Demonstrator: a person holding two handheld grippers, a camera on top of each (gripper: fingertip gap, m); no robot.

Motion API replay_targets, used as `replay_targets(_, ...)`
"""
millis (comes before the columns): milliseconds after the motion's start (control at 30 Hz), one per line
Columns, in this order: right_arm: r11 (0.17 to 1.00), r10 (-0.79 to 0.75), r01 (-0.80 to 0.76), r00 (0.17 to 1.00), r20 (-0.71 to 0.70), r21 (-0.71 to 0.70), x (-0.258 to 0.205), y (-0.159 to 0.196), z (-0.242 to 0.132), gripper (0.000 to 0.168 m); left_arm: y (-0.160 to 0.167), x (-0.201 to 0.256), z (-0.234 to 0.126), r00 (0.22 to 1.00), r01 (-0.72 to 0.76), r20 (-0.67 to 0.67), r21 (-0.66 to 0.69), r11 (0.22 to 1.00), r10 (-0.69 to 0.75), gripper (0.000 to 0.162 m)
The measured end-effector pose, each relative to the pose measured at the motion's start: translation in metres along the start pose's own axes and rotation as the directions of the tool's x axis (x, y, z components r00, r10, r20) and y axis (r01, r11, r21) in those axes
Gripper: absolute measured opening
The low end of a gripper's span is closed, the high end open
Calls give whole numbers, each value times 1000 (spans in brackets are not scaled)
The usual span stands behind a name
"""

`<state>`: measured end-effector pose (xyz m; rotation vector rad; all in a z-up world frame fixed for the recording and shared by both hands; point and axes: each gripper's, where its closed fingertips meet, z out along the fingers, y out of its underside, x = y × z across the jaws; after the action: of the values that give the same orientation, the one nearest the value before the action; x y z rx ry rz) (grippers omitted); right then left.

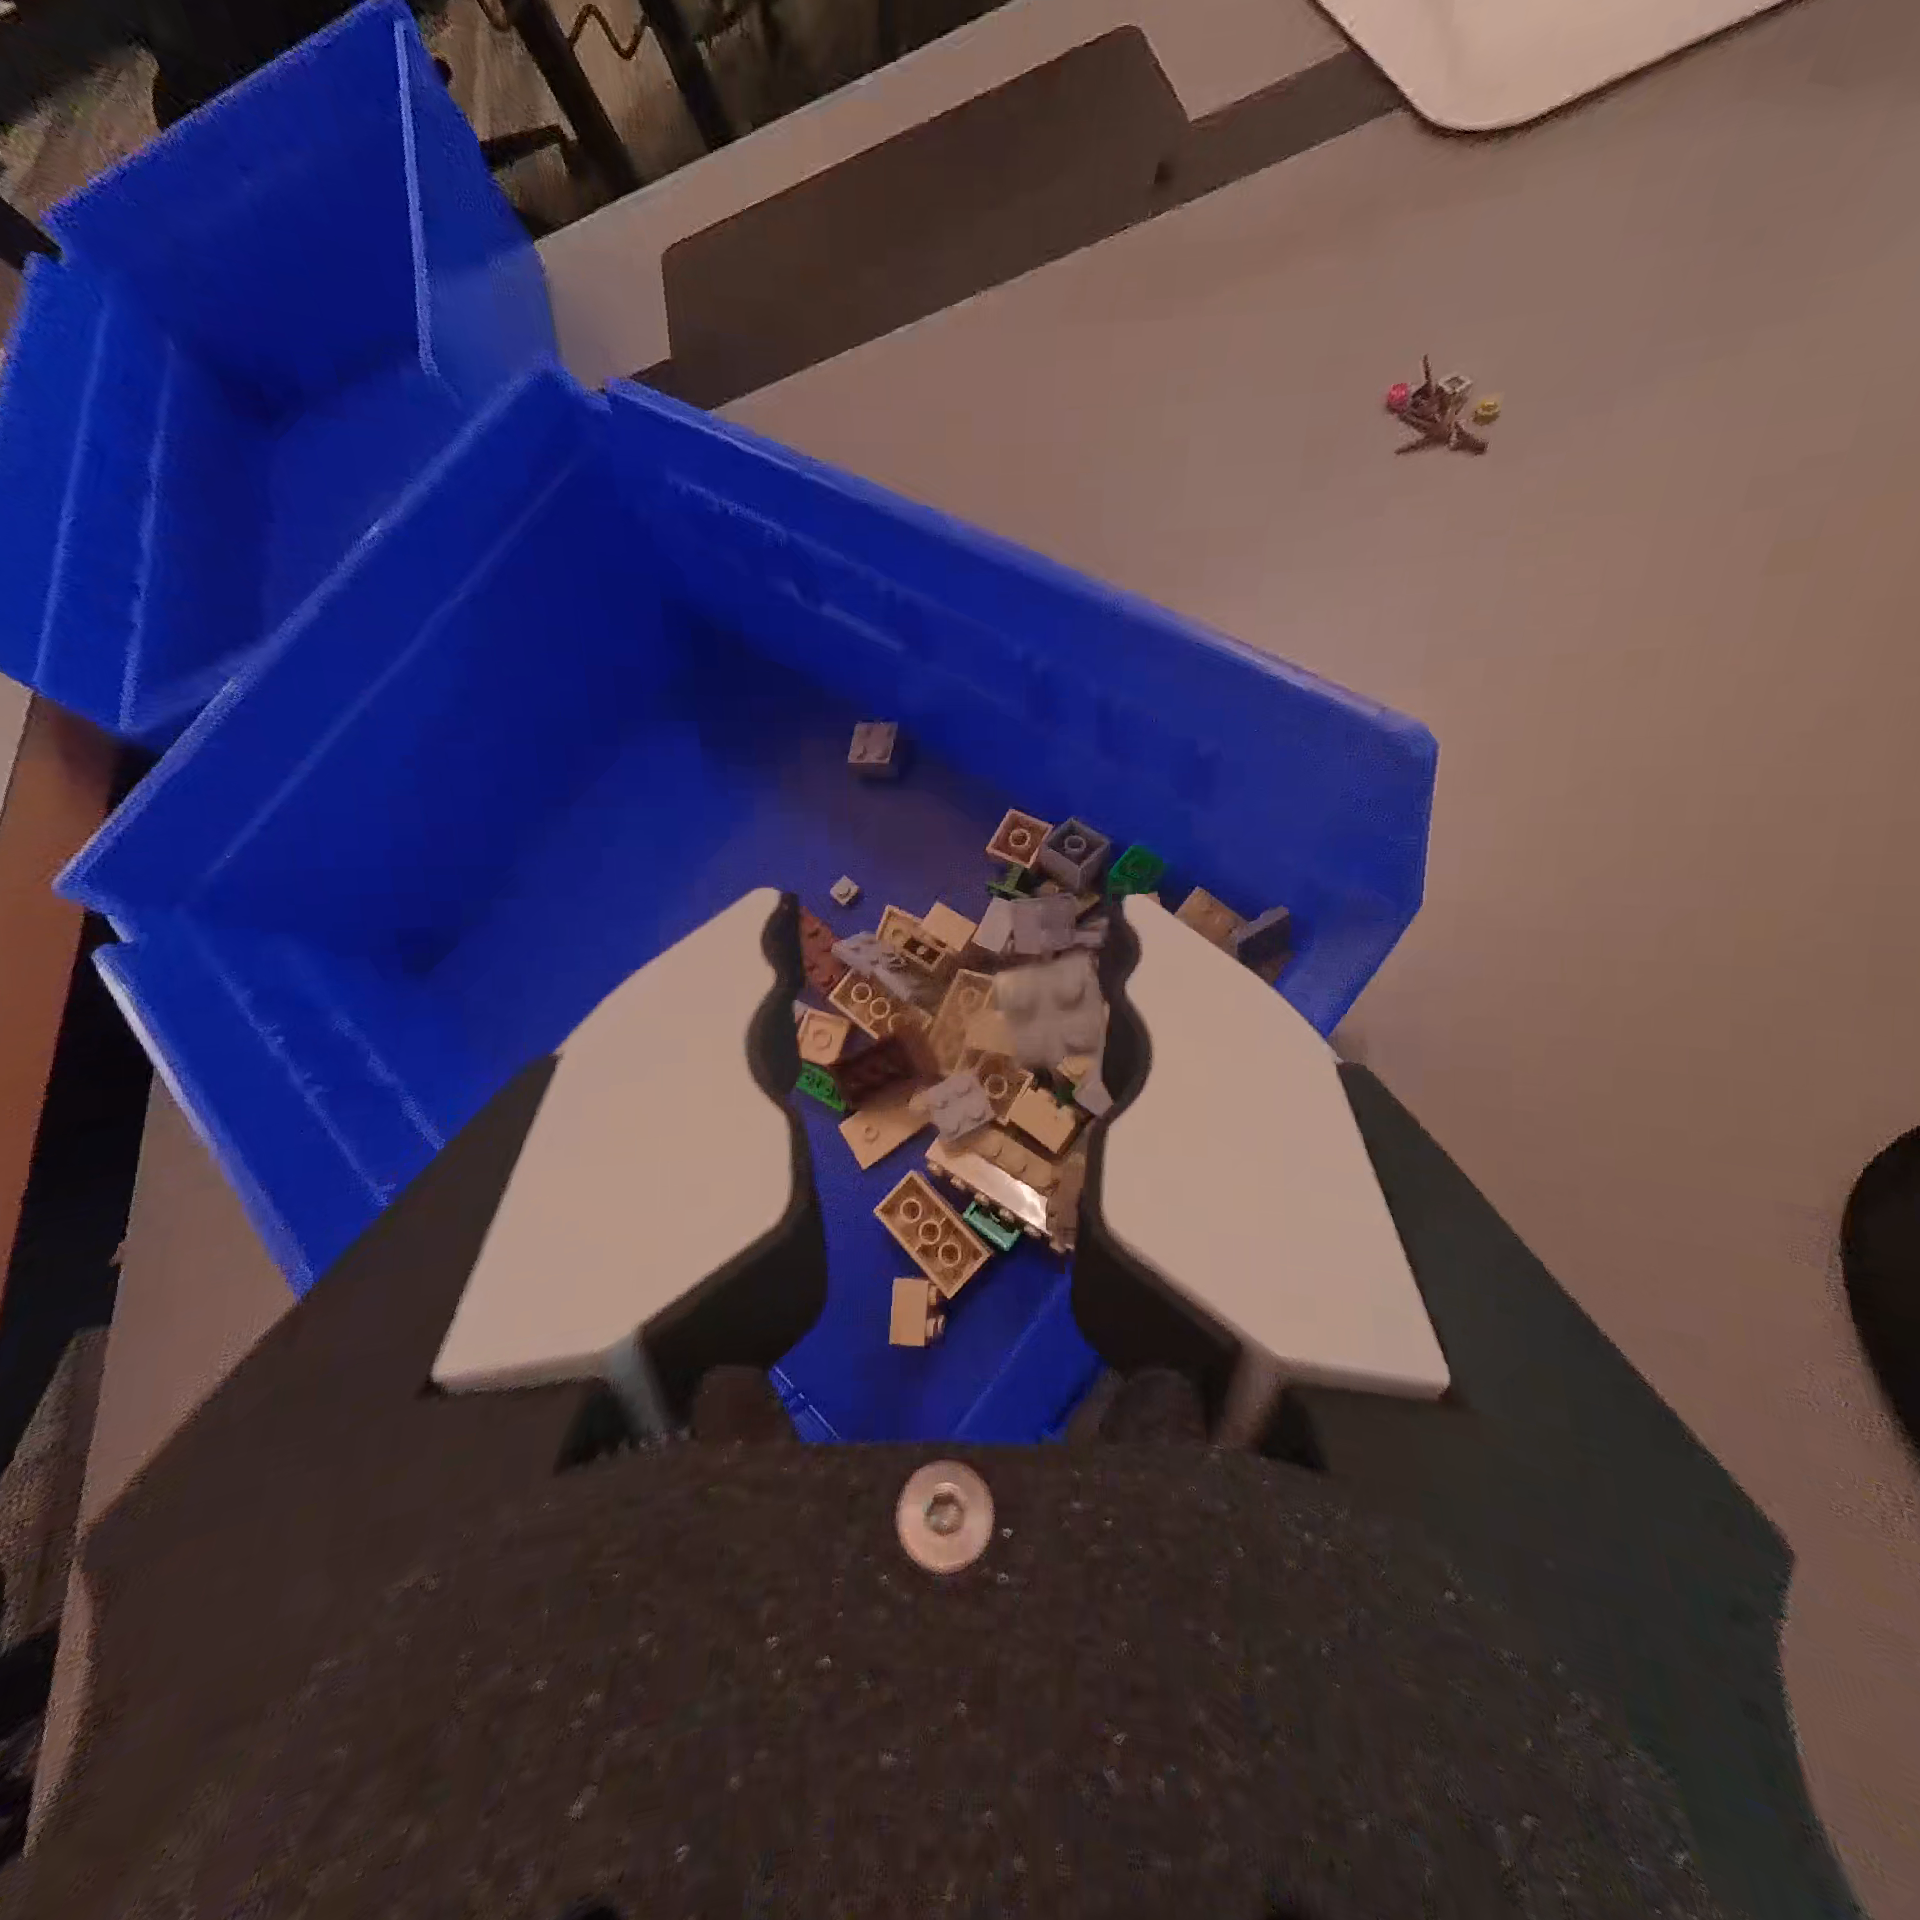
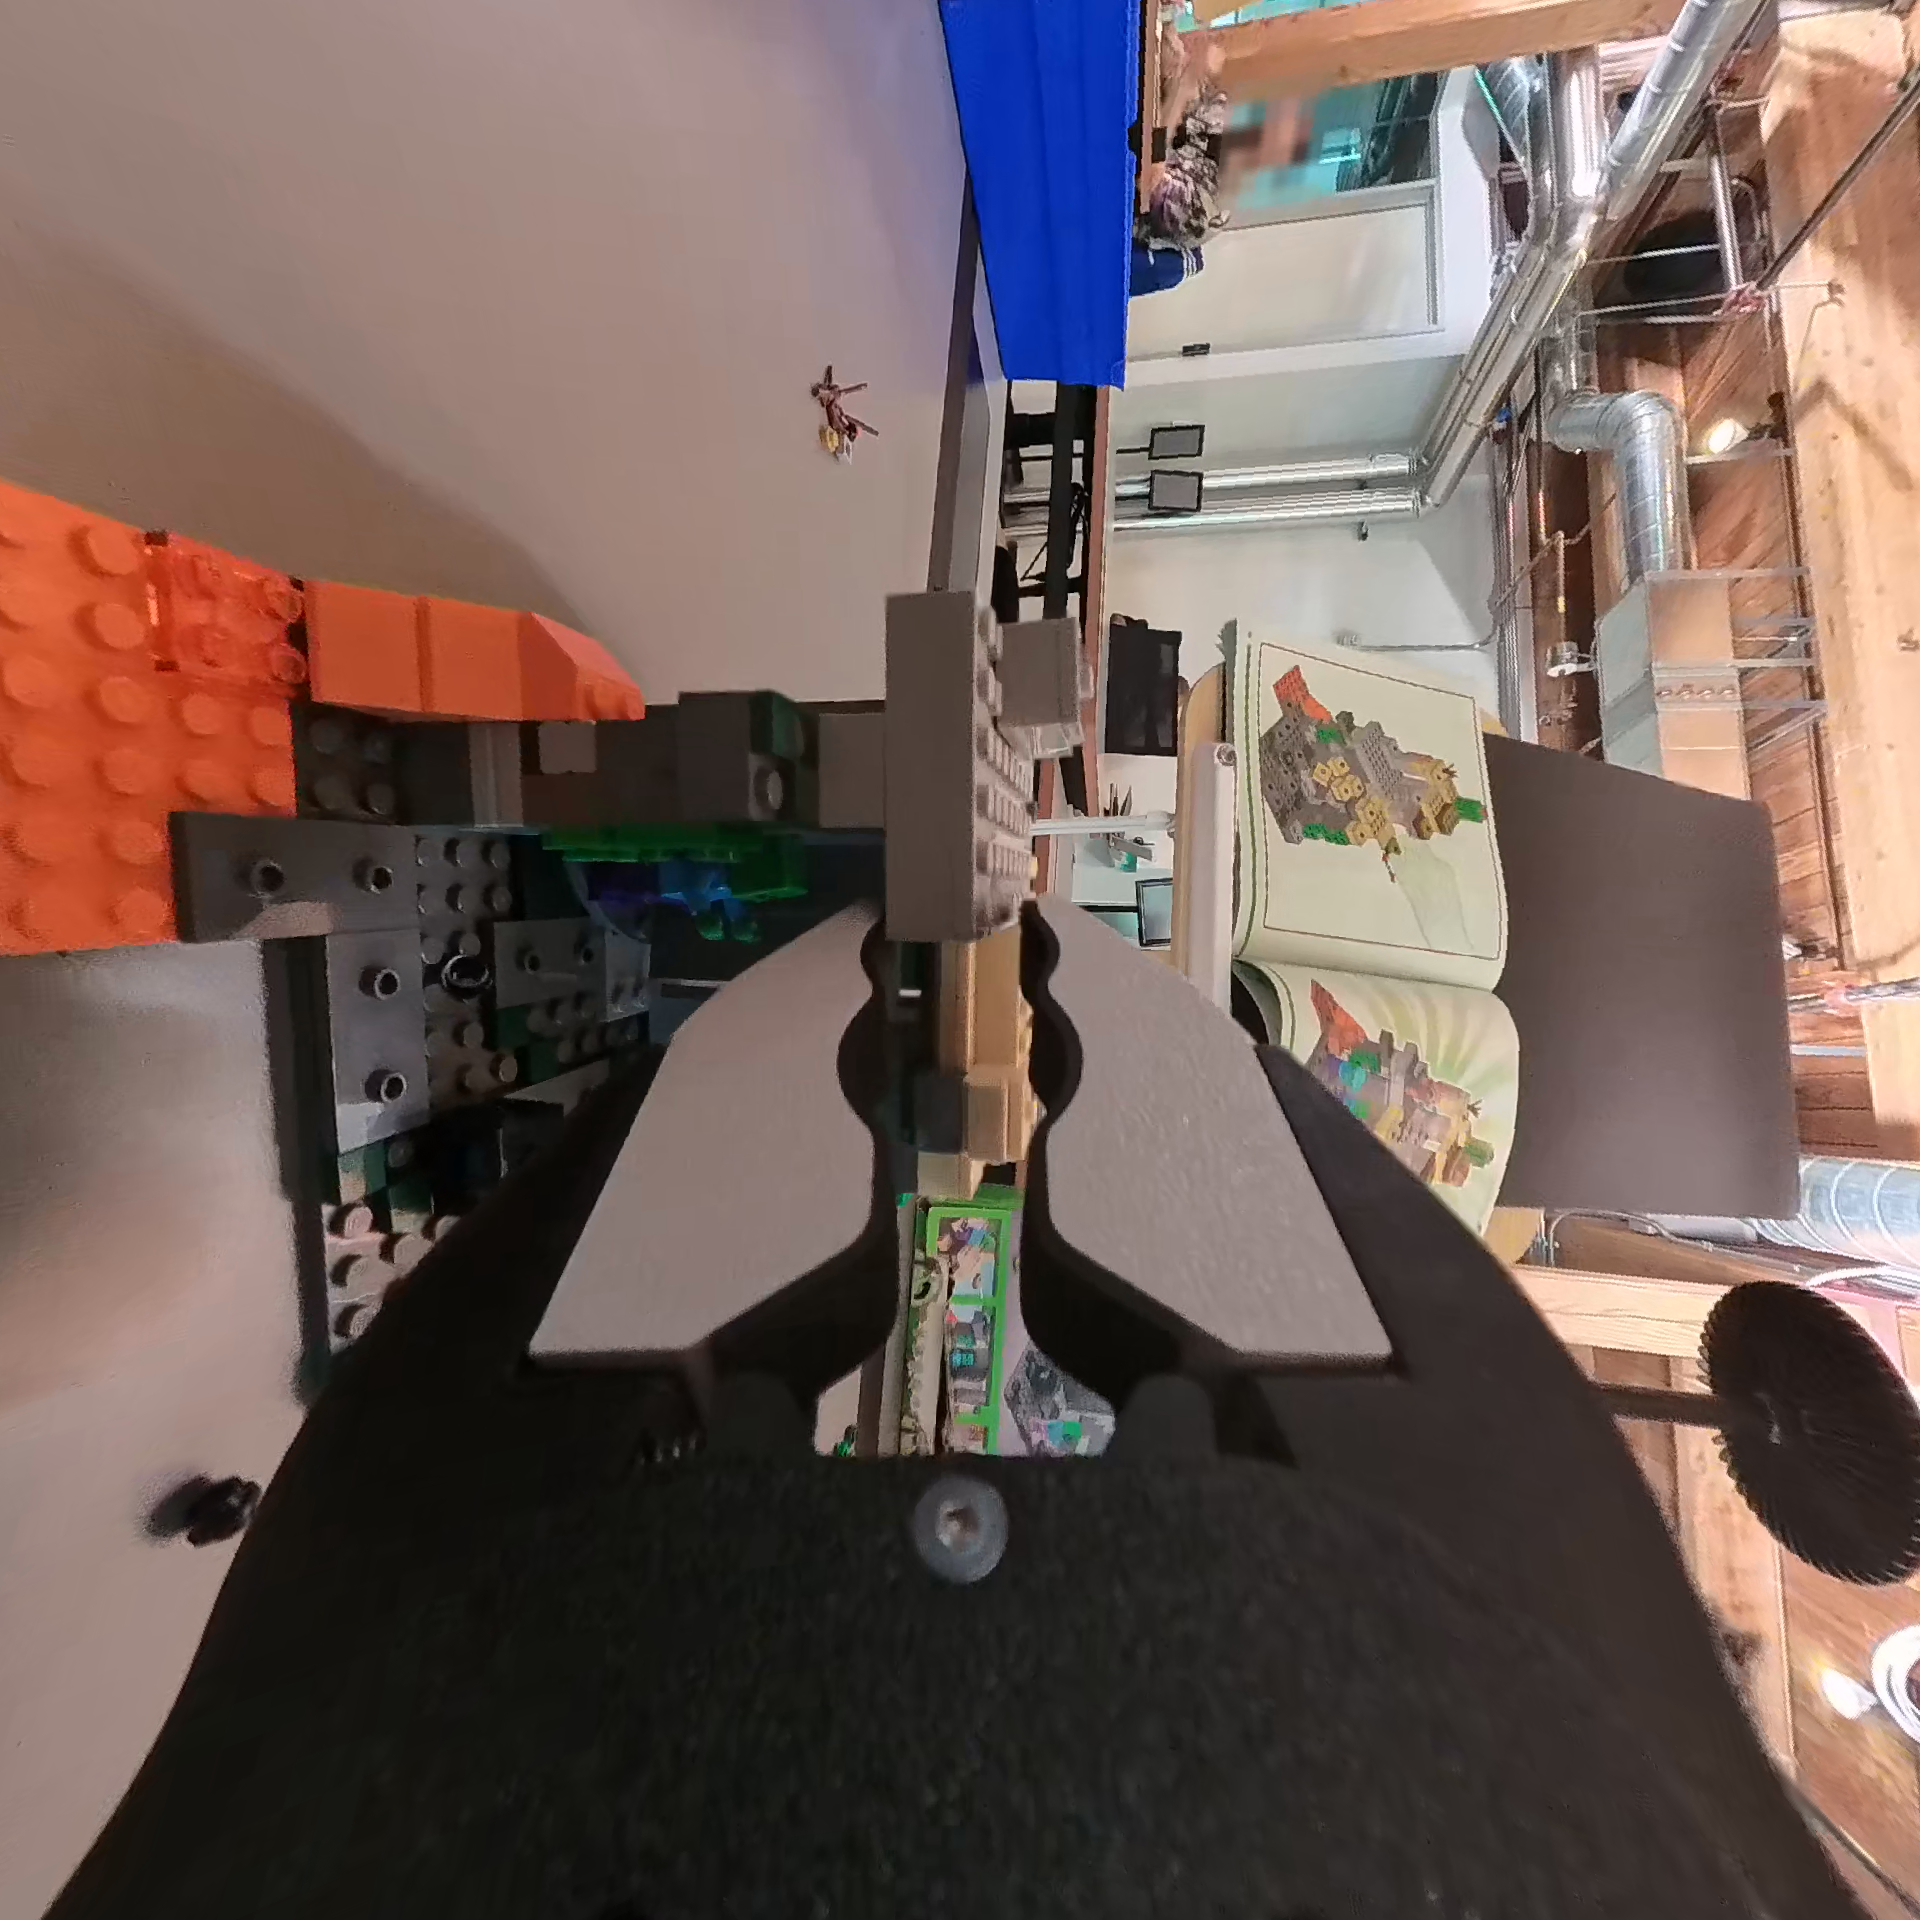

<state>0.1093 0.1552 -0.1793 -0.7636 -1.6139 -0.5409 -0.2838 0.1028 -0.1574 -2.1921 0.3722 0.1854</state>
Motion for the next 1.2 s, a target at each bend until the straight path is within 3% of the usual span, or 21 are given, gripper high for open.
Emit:
replay_targets(167,1000,-15,15,1000,11,-1,-1,-3,1,21,-20,34,1,997,-34,-67,80,996,39,56)
replay_targets(300,1000,-20,20,1000,23,0,-1,-4,2,21,-58,99,-6,967,-68,-230,195,978,113,49)
replay_targets(567,1000,-22,22,998,52,17,-1,-4,5,20,-118,258,-10,753,-140,-569,351,926,329,46)
replay_targets(700,999,-37,35,998,59,25,-1,-6,5,21,-137,311,5,684,-232,-572,417,879,452,47)
replay_targets(933,998,-53,51,997,50,44,0,-6,5,20,-140,349,35,527,-251,-716,383,889,457,45)
replay_targets(1000,997,-61,58,997,51,54,0,-6,4,19,-142,347,39,517,-245,-722,390,888,460,34)
replay_targets(1200,995,-81,75,993,91,62,-1,-7,4,20,-139,347,39,456,-264,-762,377,888,459,35)
